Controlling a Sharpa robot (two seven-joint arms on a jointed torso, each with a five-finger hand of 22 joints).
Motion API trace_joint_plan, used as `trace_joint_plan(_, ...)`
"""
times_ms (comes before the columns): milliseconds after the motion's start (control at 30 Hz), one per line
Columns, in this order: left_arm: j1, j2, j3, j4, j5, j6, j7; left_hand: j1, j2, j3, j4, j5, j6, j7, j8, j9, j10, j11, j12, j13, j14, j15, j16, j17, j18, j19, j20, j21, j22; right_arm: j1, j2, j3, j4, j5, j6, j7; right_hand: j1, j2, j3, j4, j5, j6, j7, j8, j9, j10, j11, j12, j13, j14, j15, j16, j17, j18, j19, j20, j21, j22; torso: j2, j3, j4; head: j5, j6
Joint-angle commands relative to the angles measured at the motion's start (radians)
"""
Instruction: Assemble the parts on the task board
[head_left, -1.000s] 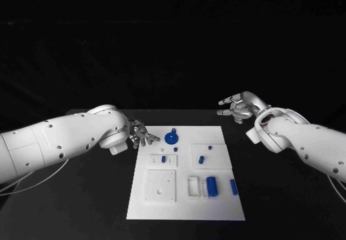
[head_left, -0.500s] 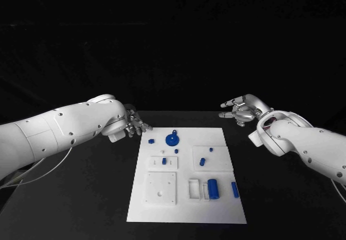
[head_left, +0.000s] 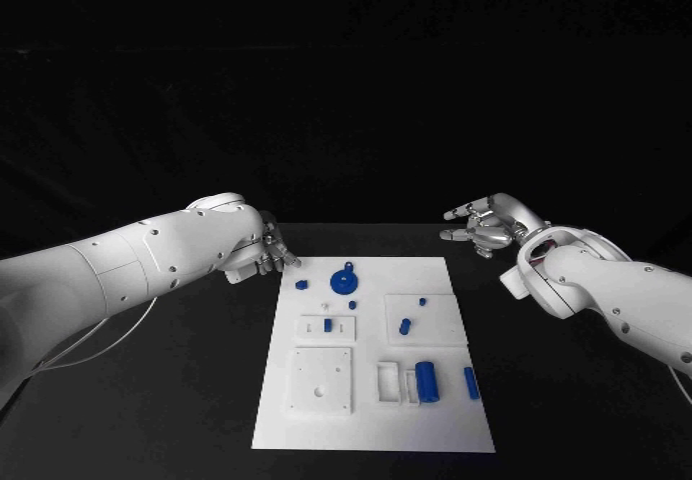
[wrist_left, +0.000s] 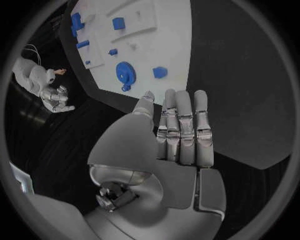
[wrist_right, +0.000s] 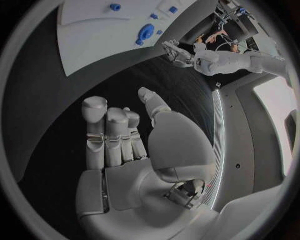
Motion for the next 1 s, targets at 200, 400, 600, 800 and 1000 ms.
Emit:
trace_joint_plan(200,-0.005,-0.01,-0.021,0.016,-0.039,-0.045,0.062,0.072,0.004,-0.015,-0.063,-0.049,0.003,0.009,0.003,-0.058,0.02,0.013,-0.114,-0.174,0.014,0.006,-0.044,-0.036,-0.011,0.02,0.008,-0.055,-0.021,0.0,-0.004,0.001,0.008,0.001,-0.001,0.008,-0.005,0.001,-0.001,0.0,0.007,-0.005,0.001,-0.002,0.0,-0.008,-0.001,-0.003,0.0,0.002,0.0,-0.003,0.001,0.012,0.029,0.001,-0.001,0.076,0.0,-0.0004,0.0052,0.0,0.001)
trace_joint_plan(400,-0.011,-0.01,-0.036,0.016,-0.032,-0.028,0.052,-0.052,-0.01,-0.05,0.015,-0.176,0.012,0.002,0.031,-0.055,0.035,0.016,-0.102,-0.177,0.021,0.008,-0.04,-0.037,-0.012,0.033,0.009,-0.069,-0.025,0.0,-0.002,0.001,0.008,0.0,-0.001,0.008,-0.004,0.002,0.002,-0.001,0.007,-0.003,0.001,-0.001,0.001,-0.009,-0.002,-0.005,-0.001,0.002,0.0,-0.003,0.0,0.012,0.029,0.001,-0.001,0.076,0.002,-0.001,0.0021,0.003,0.004)
trace_joint_plan(600,-0.016,-0.007,-0.041,0.011,-0.023,-0.021,0.046,-0.216,-0.169,0.022,0.23,-0.229,0.025,-0.009,0.079,-0.039,0.056,0.006,-0.067,-0.165,0.037,-0.004,-0.002,-0.017,-0.015,0.049,-0.001,-0.062,-0.012,0.0,-0.001,0.001,0.006,0.0,0.0,0.007,-0.004,0.002,0.004,-0.002,0.007,-0.005,0.001,-0.002,0.0,-0.008,-0.001,-0.004,-0.001,0.002,0.0,-0.003,0.001,0.012,0.029,0.001,-0.001,0.076,0.002,-0.0002,0.0003,0.004,0.004)
trace_joint_plan(800,-0.019,0.003,-0.043,0.0,-0.021,-0.006,0.037,-0.23,-0.156,0.02,0.228,-0.229,0.046,-0.032,0.157,-0.007,0.094,-0.016,-0.009,-0.139,0.036,-0.022,0.093,0.033,-0.015,0.065,-0.016,-0.039,0.037,0.0,0.0,0.001,0.005,0.0,0.0,0.007,-0.004,0.002,0.004,-0.002,0.007,-0.005,0.001,-0.002,0.0,-0.008,-0.001,-0.004,-0.001,0.002,0.0,-0.003,0.001,0.012,0.029,0.001,-0.001,0.076,0.003,0.0003,0.0013,0.002,0.004)
trace_joint_plan(1000,-0.029,0.014,-0.051,-0.009,-0.038,0.011,0.033,-0.182,-0.12,0.024,0.184,-0.226,0.034,-0.045,0.241,0.029,0.097,-0.027,0.053,-0.106,0.034,-0.032,0.158,0.057,-0.015,0.067,-0.023,-0.002,0.038,0.0,0.0,0.001,0.005,0.0,0.001,0.006,-0.004,0.002,0.004,-0.002,0.007,-0.005,0.001,-0.002,0.0,-0.008,-0.001,-0.004,-0.001,0.002,0.0,-0.003,0.001,0.012,0.029,0.001,-0.001,0.076,0.003,-0.0008,0.0015,0.0,0.003)
